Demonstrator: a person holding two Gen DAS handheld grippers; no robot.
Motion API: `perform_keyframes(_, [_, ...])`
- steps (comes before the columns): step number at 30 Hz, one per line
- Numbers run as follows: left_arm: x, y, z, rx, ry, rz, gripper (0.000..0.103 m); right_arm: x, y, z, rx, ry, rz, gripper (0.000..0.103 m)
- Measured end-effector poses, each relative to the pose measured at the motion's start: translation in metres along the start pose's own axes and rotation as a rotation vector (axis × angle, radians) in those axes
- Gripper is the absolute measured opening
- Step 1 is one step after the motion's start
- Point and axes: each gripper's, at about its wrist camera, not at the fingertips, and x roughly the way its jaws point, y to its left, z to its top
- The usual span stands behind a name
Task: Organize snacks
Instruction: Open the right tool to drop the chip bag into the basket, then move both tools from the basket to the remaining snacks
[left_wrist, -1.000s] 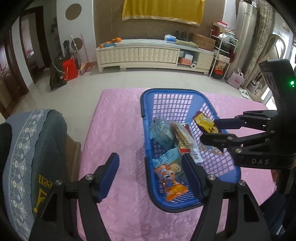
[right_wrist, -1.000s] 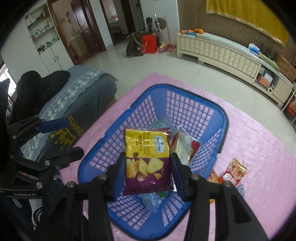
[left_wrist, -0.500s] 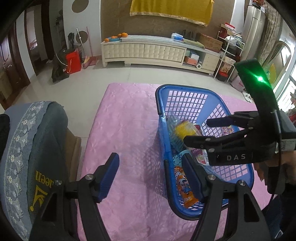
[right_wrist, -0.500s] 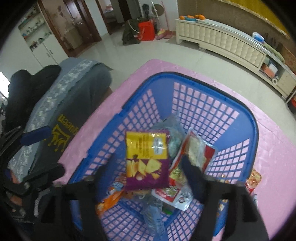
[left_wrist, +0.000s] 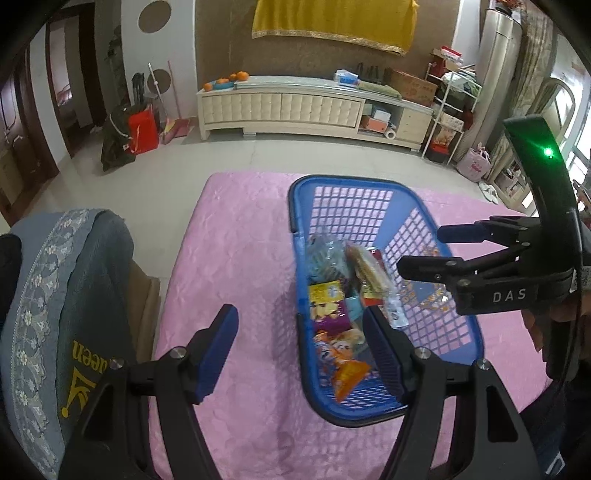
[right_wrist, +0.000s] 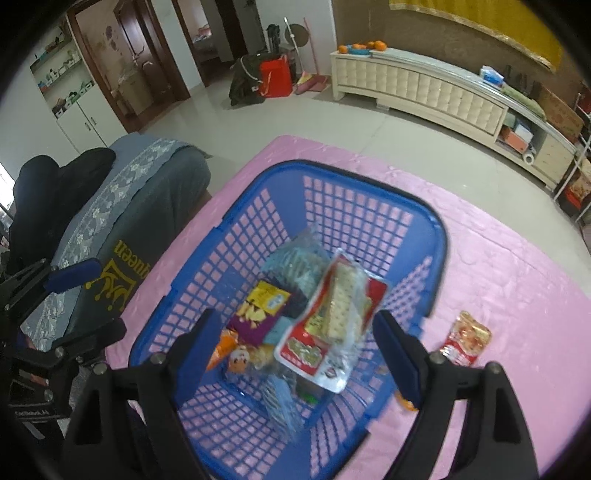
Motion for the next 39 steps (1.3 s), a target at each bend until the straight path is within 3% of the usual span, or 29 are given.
perform_keyframes(17, [-0.015,-0.085,0.019,0.113,-0.023,-0.036,0.077,-0.073,-0.067,-0.039,0.073,-0.055,-0.09,0.087])
perform_keyframes(30, [0.004,-0.135,0.035,0.133,0.007,-0.048,0.077,-0.079,-0.118,-0.064,0.134,-0.041,-0.09,0.087])
perform_keyframes(39, [0.036,-0.17,0.034,0.159,0.074,-0.086,0.077,-0.078,-0.151,-0.081,0.14,-0.031,-0.105,0.087])
